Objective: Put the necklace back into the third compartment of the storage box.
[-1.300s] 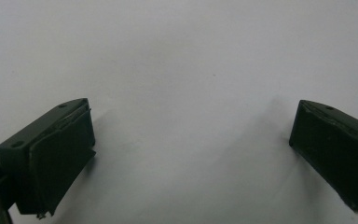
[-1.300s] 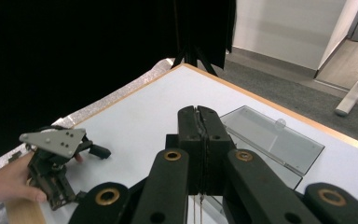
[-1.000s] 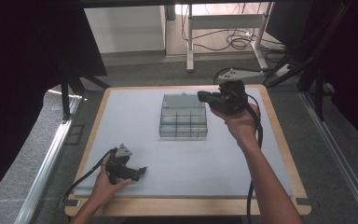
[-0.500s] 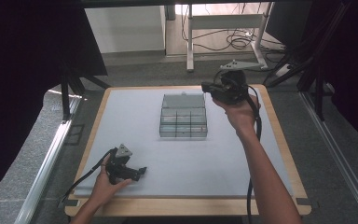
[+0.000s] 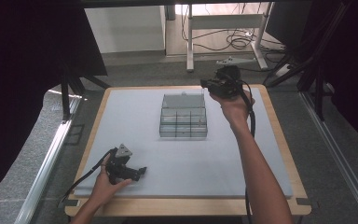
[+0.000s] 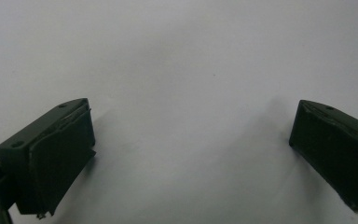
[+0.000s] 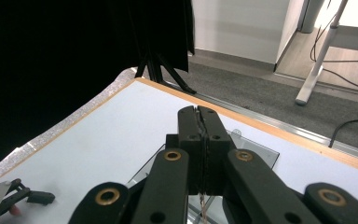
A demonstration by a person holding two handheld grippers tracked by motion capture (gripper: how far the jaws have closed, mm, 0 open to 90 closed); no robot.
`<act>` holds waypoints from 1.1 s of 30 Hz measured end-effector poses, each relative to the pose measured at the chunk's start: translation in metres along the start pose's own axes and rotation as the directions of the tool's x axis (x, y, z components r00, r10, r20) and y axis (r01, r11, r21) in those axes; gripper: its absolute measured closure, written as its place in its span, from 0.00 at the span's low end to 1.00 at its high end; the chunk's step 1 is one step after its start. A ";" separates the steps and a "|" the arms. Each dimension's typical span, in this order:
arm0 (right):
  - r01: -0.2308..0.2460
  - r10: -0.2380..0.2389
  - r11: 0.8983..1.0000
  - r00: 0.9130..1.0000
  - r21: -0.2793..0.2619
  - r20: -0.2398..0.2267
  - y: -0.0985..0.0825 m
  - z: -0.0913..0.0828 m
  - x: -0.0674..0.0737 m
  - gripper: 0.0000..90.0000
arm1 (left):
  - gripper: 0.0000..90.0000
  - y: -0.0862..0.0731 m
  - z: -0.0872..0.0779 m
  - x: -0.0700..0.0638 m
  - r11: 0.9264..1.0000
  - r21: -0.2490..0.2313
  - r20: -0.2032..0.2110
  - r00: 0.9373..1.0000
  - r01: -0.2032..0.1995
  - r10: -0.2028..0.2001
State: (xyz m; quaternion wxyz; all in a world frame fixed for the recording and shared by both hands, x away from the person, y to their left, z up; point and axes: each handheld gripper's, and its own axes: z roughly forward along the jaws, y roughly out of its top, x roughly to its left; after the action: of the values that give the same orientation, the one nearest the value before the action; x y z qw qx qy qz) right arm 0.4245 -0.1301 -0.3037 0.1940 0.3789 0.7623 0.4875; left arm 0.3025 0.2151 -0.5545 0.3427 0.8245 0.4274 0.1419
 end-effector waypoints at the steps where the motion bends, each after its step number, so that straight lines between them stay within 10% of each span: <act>1: 0.000 0.000 1.000 1.000 0.002 0.001 0.000 0.002 -0.001 0.97 | 0.00 0.000 0.000 0.000 1.000 0.001 0.000 1.000 -0.001 0.001; 33: -0.062 0.062 0.998 0.998 0.016 0.021 -0.006 0.051 -0.020 0.97 | 0.00 0.000 0.000 0.000 1.000 -0.006 -0.002 1.000 0.000 0.000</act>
State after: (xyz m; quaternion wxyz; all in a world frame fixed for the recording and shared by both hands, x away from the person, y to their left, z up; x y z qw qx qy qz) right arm 0.4688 -0.1160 -0.3338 0.1835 0.4091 0.7520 0.4832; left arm 0.3028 0.2149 -0.5548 0.3448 0.8233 0.4274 0.1438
